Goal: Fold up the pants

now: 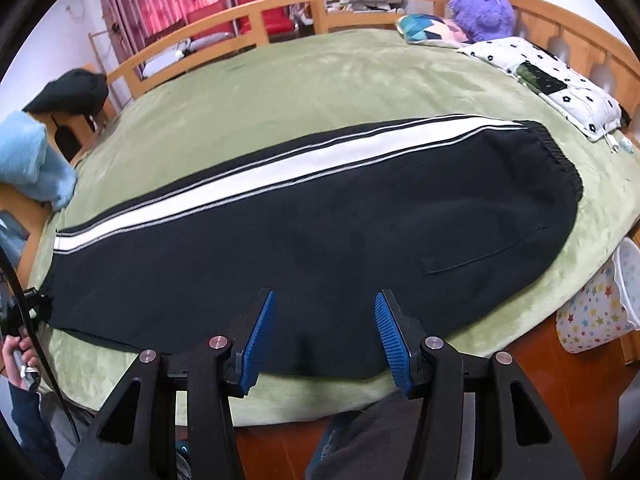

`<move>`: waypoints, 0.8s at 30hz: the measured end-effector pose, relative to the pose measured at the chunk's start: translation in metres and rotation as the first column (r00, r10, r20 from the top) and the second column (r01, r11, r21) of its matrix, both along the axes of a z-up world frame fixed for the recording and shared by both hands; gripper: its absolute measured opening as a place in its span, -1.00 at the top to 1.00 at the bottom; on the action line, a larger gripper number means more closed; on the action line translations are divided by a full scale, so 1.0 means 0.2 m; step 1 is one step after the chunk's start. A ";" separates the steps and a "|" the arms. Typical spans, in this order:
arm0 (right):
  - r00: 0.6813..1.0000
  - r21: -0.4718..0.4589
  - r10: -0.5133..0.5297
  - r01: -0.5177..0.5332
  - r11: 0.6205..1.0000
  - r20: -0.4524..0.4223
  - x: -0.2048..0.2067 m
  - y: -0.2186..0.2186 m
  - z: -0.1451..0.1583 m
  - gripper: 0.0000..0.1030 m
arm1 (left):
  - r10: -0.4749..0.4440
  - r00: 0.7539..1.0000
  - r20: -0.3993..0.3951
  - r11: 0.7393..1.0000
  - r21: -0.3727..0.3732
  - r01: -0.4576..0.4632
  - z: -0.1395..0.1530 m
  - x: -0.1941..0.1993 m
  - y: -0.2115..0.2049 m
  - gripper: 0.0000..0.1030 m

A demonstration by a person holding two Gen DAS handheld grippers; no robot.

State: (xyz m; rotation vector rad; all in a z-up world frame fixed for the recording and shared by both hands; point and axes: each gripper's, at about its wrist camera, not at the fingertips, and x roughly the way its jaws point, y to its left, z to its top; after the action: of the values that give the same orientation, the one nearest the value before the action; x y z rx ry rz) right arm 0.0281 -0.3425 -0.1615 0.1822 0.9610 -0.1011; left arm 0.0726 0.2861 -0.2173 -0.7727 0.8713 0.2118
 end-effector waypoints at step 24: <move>0.995 0.093 -0.046 0.054 0.994 -0.085 0.15 -0.03 -0.23 -0.02 | -0.268 0.963 -0.029 0.925 0.273 0.265 0.26 0.57 -0.18 0.07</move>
State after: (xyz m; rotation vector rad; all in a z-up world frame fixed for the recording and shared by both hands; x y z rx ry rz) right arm 0.0584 -0.3480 -0.2075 0.2921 1.0450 -0.1094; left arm 0.1876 0.2491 -0.1660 -0.3891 0.9064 0.0846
